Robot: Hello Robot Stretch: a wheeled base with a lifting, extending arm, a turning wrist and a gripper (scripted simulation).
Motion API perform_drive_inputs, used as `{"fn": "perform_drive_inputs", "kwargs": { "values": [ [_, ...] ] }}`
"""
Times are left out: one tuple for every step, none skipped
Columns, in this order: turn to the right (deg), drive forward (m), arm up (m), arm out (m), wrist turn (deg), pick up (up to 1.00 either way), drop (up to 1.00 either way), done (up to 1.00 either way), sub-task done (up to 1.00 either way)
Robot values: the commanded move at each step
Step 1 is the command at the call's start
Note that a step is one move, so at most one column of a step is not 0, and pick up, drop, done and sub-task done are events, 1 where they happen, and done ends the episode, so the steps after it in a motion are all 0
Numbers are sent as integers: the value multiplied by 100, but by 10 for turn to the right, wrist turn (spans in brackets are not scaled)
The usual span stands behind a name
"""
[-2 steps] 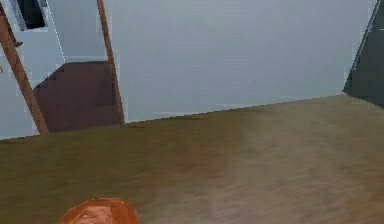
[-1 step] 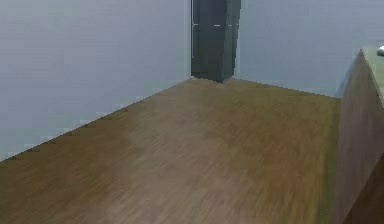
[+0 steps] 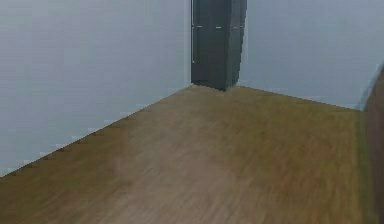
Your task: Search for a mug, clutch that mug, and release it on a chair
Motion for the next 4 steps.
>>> {"fn": "perform_drive_inputs", "kwargs": {
  "values": [
    [-450,0,0,0,0,0,0,0,0],
    [-30,0,0,0,0,0,0,0,0],
    [60,0,0,0,0,0,0,0,0],
    [0,15,0,0,0,0,0,0,0]
  ]
}}
